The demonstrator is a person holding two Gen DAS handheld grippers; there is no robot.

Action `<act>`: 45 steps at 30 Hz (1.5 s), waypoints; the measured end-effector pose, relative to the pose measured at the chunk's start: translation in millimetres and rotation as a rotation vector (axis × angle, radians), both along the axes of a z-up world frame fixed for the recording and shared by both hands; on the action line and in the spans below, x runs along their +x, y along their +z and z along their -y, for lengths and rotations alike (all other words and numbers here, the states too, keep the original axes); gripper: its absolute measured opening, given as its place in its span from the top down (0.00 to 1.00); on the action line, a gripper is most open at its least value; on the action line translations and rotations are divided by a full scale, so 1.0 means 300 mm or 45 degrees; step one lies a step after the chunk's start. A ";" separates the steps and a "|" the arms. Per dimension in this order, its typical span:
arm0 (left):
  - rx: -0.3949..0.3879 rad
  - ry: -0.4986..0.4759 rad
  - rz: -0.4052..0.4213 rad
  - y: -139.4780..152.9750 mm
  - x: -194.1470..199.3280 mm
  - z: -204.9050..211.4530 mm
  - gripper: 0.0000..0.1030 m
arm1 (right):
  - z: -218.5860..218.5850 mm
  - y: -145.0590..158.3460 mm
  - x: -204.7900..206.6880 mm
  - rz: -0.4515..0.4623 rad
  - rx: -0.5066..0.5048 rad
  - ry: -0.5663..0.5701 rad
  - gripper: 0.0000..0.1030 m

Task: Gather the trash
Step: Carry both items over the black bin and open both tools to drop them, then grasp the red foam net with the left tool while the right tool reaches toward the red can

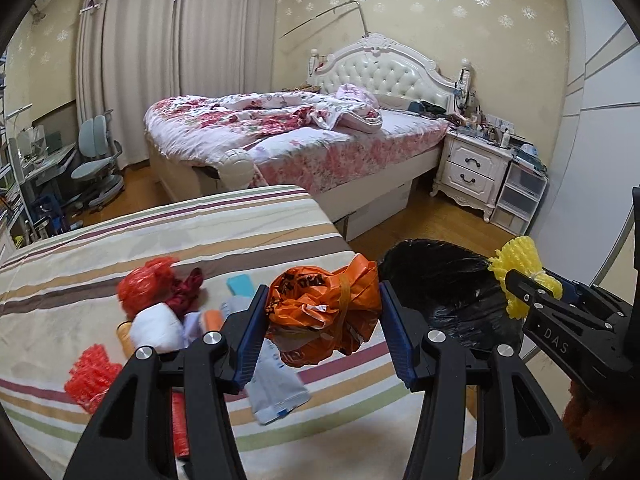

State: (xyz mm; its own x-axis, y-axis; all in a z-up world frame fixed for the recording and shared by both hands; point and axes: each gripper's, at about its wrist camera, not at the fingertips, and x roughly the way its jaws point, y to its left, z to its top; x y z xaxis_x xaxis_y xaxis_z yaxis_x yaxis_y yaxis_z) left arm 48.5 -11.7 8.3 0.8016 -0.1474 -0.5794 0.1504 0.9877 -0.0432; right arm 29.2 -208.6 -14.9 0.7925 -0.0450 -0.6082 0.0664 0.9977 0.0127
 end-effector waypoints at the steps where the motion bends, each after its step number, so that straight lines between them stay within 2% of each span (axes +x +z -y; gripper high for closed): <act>1: -0.002 -0.013 -0.011 -0.010 0.025 0.024 0.48 | 0.020 -0.009 0.015 -0.004 0.006 -0.009 0.62; 9: 0.055 -0.067 -0.049 -0.084 0.176 0.178 0.48 | 0.128 -0.077 0.102 -0.028 0.030 -0.061 0.62; 20: 0.131 -0.102 -0.120 -0.150 0.285 0.293 0.48 | 0.210 -0.117 0.175 -0.070 0.062 -0.096 0.61; 24: 0.117 -0.099 -0.145 -0.154 0.305 0.295 0.44 | 0.233 -0.123 0.193 -0.076 0.080 -0.110 0.58; 25: 0.115 -0.094 -0.149 -0.154 0.307 0.292 0.37 | 0.235 -0.124 0.194 -0.079 0.082 -0.114 0.49; 26: 0.111 -0.090 -0.151 -0.154 0.305 0.291 0.31 | 0.239 -0.121 0.196 -0.076 0.084 -0.118 0.47; 29: 0.098 -0.075 -0.146 -0.149 0.299 0.284 0.26 | 0.241 -0.117 0.191 -0.069 0.064 -0.136 0.44; 36: 0.112 -0.022 -0.151 -0.141 0.279 0.263 0.23 | 0.246 -0.102 0.160 -0.061 0.053 -0.171 0.43; 40: 0.127 0.004 -0.135 -0.125 0.246 0.230 0.23 | 0.242 -0.094 0.132 -0.059 0.045 -0.184 0.37; 45: 0.150 0.032 -0.144 -0.109 0.206 0.171 0.23 | 0.215 -0.087 0.090 -0.069 0.049 -0.179 0.35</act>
State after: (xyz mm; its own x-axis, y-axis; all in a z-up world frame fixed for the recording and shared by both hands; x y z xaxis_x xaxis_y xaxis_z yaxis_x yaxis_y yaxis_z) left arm 110.3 -63.0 -24.5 0.7330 -0.0540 -0.6780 0.1267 0.9902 0.0581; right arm 56.3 -273.1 -40.9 0.7461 -0.1290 -0.6533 0.2071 0.9774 0.0436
